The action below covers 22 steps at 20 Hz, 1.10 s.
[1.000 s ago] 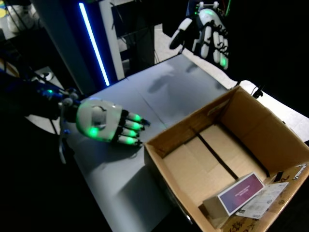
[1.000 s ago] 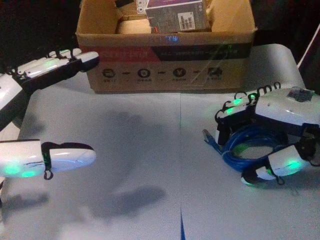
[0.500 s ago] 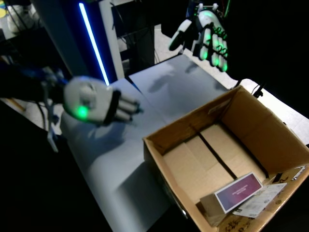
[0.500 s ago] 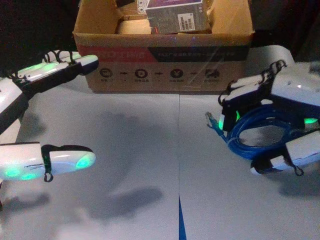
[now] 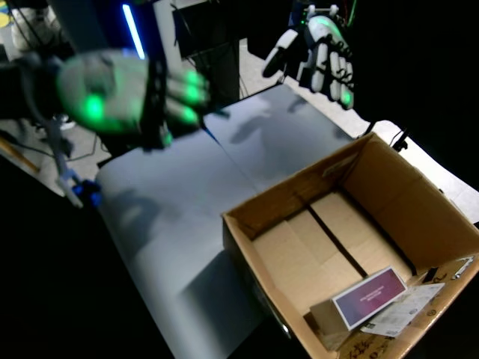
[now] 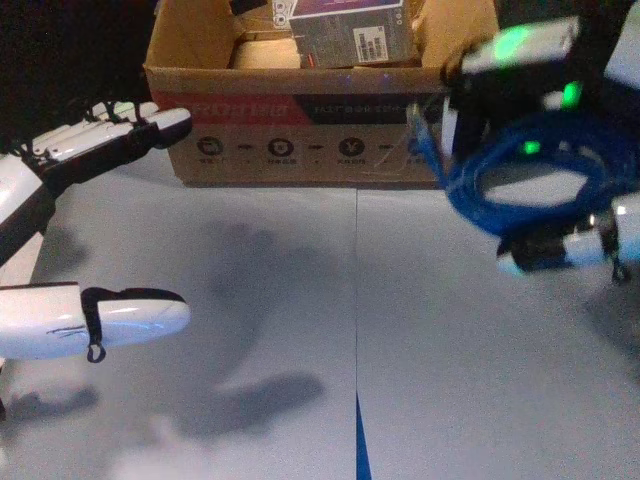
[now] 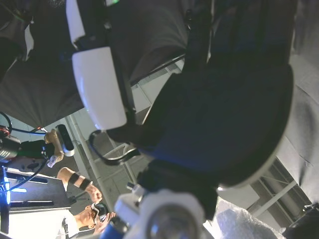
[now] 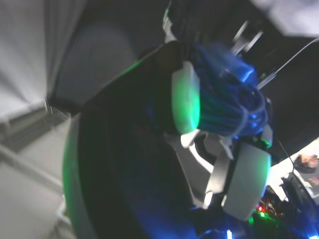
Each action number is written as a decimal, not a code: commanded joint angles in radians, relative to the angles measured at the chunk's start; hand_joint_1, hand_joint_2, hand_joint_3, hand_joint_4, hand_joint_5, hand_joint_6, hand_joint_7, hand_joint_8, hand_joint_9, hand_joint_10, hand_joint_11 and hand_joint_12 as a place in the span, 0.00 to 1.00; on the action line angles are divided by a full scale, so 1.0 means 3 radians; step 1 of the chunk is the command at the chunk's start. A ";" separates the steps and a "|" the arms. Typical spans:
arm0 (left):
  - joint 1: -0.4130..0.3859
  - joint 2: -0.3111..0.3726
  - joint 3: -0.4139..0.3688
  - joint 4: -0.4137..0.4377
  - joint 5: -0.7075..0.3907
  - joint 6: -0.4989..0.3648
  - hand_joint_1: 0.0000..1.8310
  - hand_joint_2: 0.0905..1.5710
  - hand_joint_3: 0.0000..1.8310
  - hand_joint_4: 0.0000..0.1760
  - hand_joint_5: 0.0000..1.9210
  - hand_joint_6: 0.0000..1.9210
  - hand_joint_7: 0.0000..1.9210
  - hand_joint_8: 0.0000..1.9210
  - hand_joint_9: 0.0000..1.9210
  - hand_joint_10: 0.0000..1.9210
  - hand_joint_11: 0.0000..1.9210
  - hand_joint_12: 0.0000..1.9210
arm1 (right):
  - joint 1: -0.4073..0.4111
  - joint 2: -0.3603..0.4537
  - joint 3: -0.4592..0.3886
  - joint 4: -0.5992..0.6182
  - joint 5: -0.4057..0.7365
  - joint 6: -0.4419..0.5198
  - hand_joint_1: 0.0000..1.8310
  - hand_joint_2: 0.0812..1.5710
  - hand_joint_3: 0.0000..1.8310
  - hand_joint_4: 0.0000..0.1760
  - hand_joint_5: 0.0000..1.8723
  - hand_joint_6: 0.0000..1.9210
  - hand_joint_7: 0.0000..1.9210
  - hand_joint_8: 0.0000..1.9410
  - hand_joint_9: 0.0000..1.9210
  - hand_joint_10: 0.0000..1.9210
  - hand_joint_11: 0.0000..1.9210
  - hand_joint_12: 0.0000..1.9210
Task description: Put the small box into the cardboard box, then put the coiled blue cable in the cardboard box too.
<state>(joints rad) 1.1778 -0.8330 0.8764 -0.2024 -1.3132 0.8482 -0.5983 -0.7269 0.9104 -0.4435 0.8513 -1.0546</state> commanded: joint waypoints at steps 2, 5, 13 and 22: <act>-0.0030 -0.0016 0.0020 0.0012 -0.0442 -0.0016 0.36 0.55 0.00 0.70 0.14 0.00 0.11 0.00 0.11 0.01 0.15 0.02 | 0.0224 0.0009 0.0024 0.0182 0.0518 0.0008 0.56 0.84 0.00 0.00 0.33 0.83 0.63 1.00 0.80 1.00 0.87 1.00; -0.0031 -0.0043 0.0049 0.0013 -0.0425 -0.0016 0.34 0.55 0.00 0.69 0.13 0.00 0.11 0.00 0.12 0.01 0.18 0.03 | 0.0446 -0.0132 0.0243 0.0372 0.0517 0.0008 0.56 0.84 0.00 0.00 0.33 0.83 0.63 1.00 0.80 1.00 0.87 1.00; -0.0079 -0.0058 0.0103 0.0073 -0.0348 -0.0043 0.37 0.55 0.00 0.76 0.14 0.00 0.11 0.00 0.15 0.00 0.14 0.22 | 0.1088 -0.0937 0.1129 0.0797 -0.0132 0.0007 0.93 0.71 0.00 0.86 0.42 1.00 0.56 1.00 0.72 1.00 0.76 1.00; -0.0342 -0.0150 0.0270 0.0287 -0.0152 -0.0129 0.35 0.57 0.00 0.82 0.13 0.00 0.09 0.00 0.11 0.00 0.11 0.10 | 0.1349 -0.2169 0.2686 0.1121 -0.1396 0.0006 1.00 0.70 0.00 0.68 0.39 1.00 0.47 1.00 0.60 1.00 0.69 1.00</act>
<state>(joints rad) 1.0870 -0.8734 0.9539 -0.1192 -1.2488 0.8181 -0.2146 -1.3827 1.7130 -0.1261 0.3321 -1.0592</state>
